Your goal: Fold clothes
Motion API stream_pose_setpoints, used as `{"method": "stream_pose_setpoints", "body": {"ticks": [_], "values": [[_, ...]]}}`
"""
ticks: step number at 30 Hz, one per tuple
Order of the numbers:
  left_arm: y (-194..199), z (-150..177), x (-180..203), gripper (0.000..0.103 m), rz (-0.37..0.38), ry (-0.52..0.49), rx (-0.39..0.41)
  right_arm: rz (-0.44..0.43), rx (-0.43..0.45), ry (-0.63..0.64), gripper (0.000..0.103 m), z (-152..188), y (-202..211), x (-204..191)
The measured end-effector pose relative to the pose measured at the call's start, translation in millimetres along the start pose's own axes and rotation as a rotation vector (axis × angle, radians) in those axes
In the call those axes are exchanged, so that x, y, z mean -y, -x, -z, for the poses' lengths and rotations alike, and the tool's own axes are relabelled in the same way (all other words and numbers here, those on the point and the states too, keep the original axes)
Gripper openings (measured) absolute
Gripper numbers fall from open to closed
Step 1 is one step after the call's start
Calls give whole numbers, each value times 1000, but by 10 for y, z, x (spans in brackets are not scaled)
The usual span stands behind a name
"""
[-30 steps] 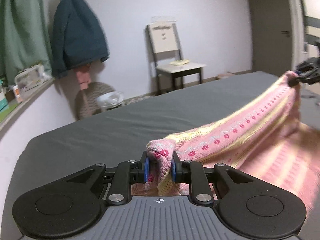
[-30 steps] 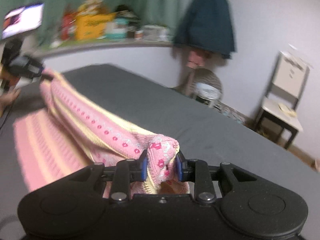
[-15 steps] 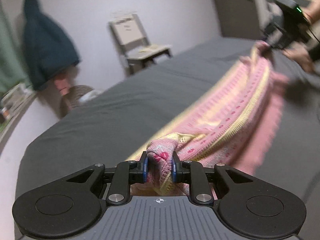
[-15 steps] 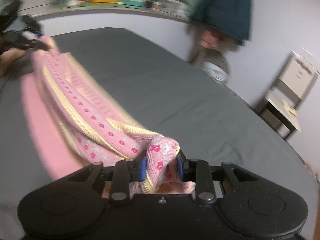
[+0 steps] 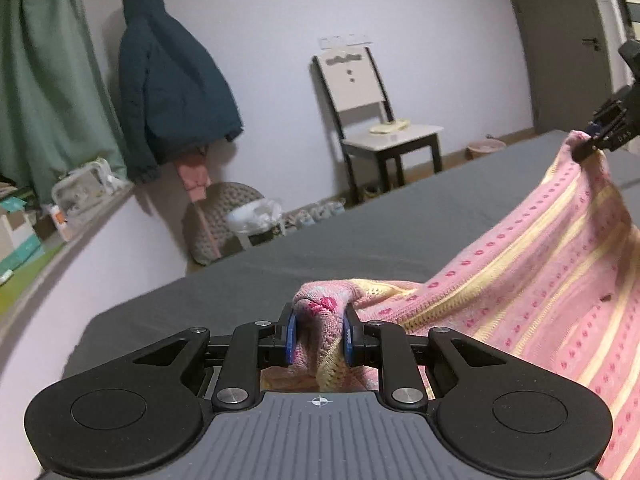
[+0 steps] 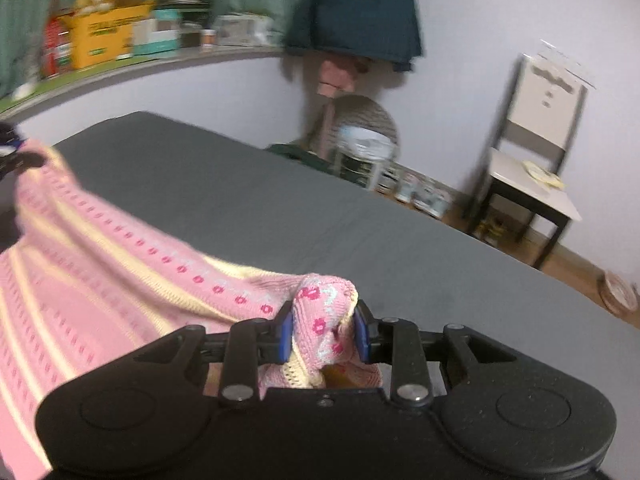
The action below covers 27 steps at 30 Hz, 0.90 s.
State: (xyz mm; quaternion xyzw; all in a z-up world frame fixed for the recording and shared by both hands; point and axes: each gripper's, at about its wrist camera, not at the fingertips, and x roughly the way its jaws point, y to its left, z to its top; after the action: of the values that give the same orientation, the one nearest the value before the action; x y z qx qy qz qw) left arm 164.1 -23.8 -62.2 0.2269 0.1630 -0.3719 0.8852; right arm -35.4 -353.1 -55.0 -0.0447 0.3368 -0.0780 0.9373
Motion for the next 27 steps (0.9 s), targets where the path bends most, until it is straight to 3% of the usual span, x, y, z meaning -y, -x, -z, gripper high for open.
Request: {"method": "stream_pose_setpoints", "body": {"ticks": [6,15,18,19,20,22,24,27], "values": [[362,402,127,21,107,-27,56,-87,81,77,31,485,522,-203],[1079,1052,624,21,252,-170,-46,-156,-51,317,34,1290,1013,-845],[1241,1294,865,24,266,-247,-107,-72,-77,475,54,1490,1057,-1132],[1274,1331,930,26,250,-280,-112,-36,-66,548,68,1547,1080,-1228],[1307,1365,993,30,234,-314,-115,4,-42,637,75,1600,1108,-1318],[1387,1393,1135,61,169,-444,-103,69,3,811,80,1676,1141,-1468],[1473,1441,1274,83,101,-590,-75,105,26,974,79,1750,1135,-1603],[1561,1541,1473,85,64,-871,-34,131,11,1170,72,1834,1054,-1777]]}}
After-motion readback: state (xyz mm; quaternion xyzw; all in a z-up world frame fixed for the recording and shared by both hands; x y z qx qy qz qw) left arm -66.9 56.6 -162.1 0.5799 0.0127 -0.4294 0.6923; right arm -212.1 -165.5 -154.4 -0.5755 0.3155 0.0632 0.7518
